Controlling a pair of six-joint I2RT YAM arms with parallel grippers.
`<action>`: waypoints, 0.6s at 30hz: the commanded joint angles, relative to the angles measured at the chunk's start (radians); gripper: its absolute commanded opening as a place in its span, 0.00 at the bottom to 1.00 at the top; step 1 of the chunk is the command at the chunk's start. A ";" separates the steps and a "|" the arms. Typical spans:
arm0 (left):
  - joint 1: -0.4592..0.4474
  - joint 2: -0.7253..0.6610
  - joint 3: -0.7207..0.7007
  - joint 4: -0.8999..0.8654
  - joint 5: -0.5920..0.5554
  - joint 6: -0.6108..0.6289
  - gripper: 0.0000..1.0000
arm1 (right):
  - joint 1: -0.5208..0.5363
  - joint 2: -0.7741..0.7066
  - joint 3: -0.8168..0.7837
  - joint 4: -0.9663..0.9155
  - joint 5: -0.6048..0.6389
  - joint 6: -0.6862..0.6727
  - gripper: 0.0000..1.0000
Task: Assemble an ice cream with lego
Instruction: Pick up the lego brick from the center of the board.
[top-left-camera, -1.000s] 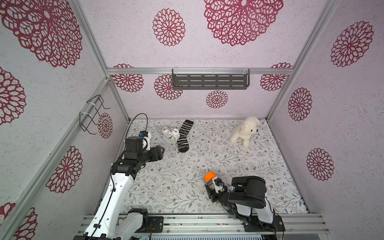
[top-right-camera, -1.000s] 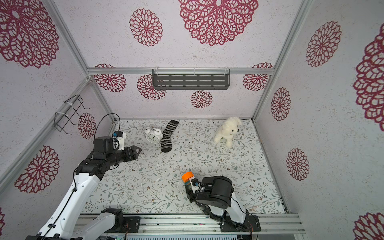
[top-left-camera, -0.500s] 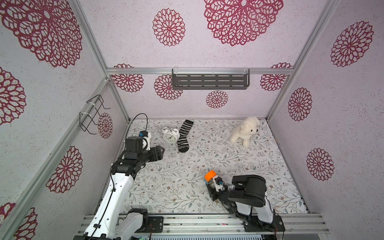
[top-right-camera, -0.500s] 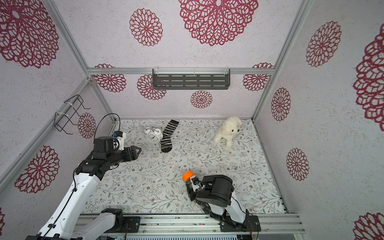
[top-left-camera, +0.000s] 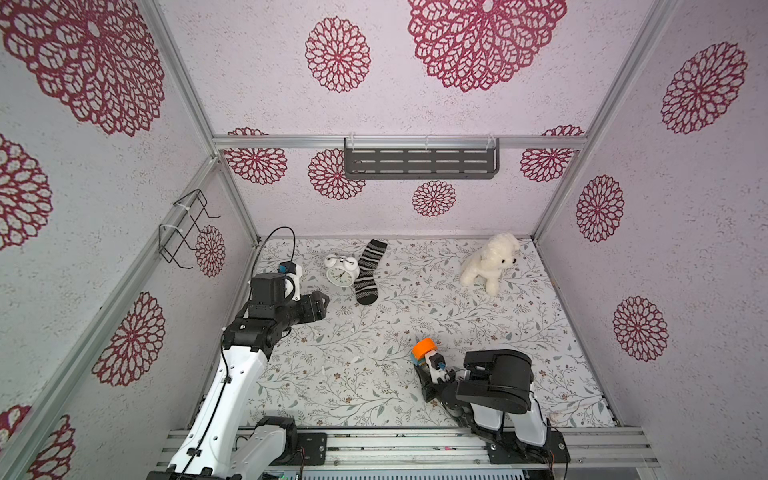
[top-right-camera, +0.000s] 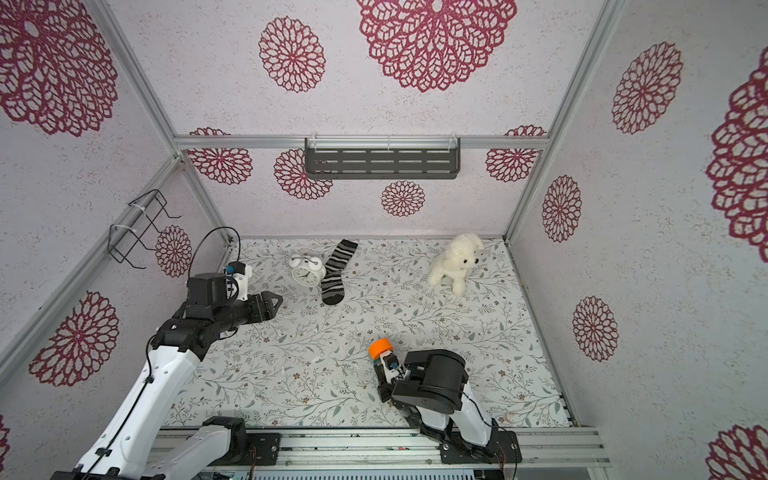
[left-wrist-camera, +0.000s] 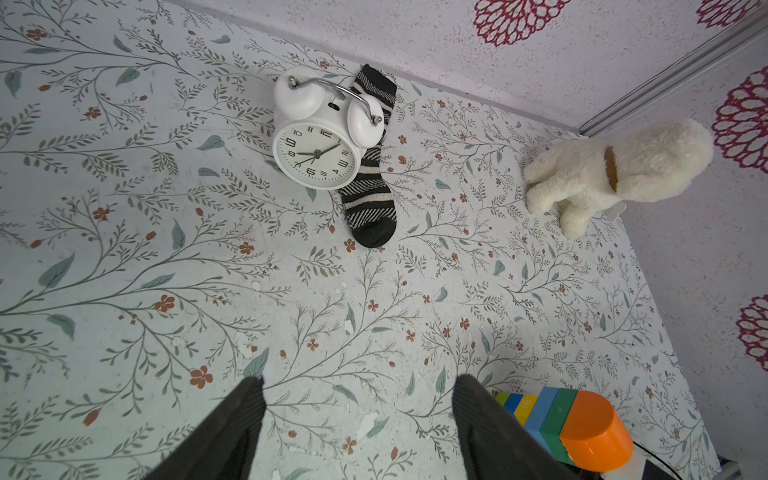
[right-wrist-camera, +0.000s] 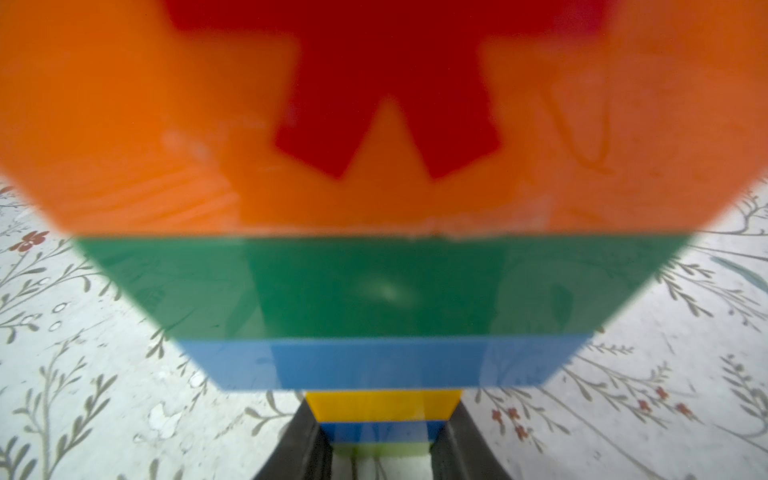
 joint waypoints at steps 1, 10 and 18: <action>0.006 -0.008 0.005 -0.006 -0.007 0.014 0.76 | -0.004 0.008 -0.007 0.033 -0.017 0.015 0.31; 0.005 -0.011 0.005 -0.005 -0.010 0.014 0.76 | 0.002 -0.058 -0.020 -0.013 0.009 0.006 0.28; 0.005 -0.023 0.005 -0.007 -0.017 0.016 0.76 | 0.048 -0.296 0.093 -0.524 0.054 -0.005 0.26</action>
